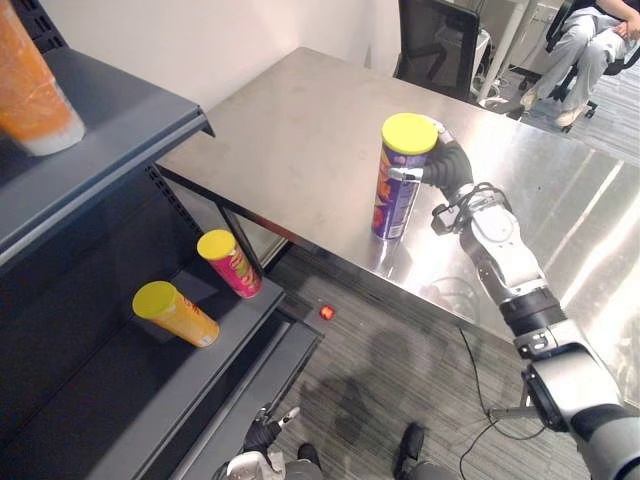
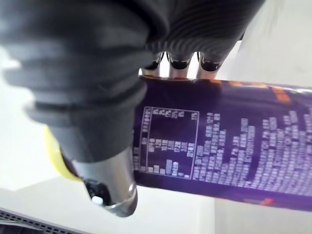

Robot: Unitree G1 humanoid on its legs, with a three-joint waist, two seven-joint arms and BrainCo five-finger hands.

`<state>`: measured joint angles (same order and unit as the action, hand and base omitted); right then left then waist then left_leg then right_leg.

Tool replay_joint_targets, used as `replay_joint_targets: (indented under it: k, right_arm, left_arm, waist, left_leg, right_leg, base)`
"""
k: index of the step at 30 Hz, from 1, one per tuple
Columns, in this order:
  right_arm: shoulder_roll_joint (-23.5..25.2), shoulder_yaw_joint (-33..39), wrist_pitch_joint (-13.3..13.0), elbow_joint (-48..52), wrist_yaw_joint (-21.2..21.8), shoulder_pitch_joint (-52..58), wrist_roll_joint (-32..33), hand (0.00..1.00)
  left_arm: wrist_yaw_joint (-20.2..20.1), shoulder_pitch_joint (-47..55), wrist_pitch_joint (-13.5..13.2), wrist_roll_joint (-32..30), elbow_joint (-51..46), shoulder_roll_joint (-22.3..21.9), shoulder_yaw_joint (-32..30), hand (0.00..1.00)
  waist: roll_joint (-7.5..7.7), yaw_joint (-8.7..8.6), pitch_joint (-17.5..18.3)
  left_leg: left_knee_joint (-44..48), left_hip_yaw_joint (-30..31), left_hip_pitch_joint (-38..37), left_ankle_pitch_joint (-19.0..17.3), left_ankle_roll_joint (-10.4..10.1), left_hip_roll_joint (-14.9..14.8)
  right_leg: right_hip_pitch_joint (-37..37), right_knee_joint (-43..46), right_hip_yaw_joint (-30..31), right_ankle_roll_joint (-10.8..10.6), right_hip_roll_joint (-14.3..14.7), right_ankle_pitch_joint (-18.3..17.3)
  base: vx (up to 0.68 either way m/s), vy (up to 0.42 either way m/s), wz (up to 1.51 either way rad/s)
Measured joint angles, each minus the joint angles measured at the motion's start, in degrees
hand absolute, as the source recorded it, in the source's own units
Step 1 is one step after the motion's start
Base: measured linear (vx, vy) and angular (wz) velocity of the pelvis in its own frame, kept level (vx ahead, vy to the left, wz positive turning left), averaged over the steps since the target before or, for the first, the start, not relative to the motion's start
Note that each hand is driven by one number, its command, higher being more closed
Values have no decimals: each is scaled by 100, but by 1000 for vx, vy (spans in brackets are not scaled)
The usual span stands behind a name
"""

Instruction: Put the gum and the chips on the shelf.

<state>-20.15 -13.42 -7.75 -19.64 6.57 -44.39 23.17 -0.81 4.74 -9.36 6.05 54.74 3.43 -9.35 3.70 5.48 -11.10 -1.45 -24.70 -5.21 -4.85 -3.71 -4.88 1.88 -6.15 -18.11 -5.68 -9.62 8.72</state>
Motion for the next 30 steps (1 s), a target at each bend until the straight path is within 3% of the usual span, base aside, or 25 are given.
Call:
replay_joint_targets:
  k: [6, 9, 22, 30]
  right_arm:
    - [94, 577, -21, 1434, 28, 1004, 136, 100]
    - [94, 935, -163, 2158, 144, 1518, 281, 100]
    - [94, 1139, -279, 3047, 282, 2570, 440, 100]
    - [94, 1796, -384, 3487, 291, 2892, 439, 100]
  left_arm:
    - [18, 0, 1, -15, 0, -2, -17, 0]
    - [-5, 9, 4, -153, 21, 2, -65, 0]
    - [-18, 14, -4, -301, 181, 26, -189, 0]
    - [-16, 103, -7, -472, 179, 47, -230, 0]
  waist:
    - [6, -34, 3]
    - [15, -119, 9]
    - [79, -300, 106]
    - [141, -373, 290]
  left_leg:
    - [-10, -122, -82, -11, -16, -16]
    - [-17, -167, -136, -16, -21, -14]
    - [-16, -278, -207, -13, -31, -26]
    - [-25, -323, -252, -16, -33, -4]
  right_leg:
    - [-5, 0, 124, 1, 35, 1]
    - [-17, 0, 197, 1, 47, 1]
    - [-14, 1, 294, 31, 80, 24]
    - [-20, 1, 361, 23, 72, 34]
  base:
    - [-16, -22, -10]
    - [-30, -21, -13]
    - [-32, -18, -5]
    - [-10, -4, -2]
